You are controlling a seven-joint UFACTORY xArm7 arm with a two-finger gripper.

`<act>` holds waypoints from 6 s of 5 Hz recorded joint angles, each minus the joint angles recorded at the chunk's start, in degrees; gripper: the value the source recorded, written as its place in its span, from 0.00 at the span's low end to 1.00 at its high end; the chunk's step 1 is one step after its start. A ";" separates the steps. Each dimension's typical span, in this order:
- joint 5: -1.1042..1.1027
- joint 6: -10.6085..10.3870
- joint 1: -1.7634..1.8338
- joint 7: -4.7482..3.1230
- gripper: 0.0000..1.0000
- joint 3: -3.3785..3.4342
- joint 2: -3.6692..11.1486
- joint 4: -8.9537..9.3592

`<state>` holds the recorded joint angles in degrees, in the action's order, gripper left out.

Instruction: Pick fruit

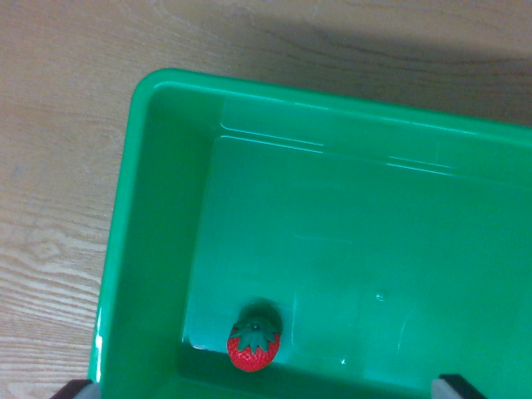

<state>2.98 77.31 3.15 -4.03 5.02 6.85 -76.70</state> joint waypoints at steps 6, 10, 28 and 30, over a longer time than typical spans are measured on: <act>-1.01 -7.94 0.55 0.72 0.00 0.74 1.65 7.98; -1.69 -13.26 0.92 1.21 0.00 1.24 2.76 13.32; -3.72 -29.19 2.02 2.66 0.00 2.73 6.08 29.34; -3.76 -29.54 2.04 2.69 0.00 2.76 6.15 29.69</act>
<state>-0.79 47.77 5.20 -1.34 7.78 13.00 -47.00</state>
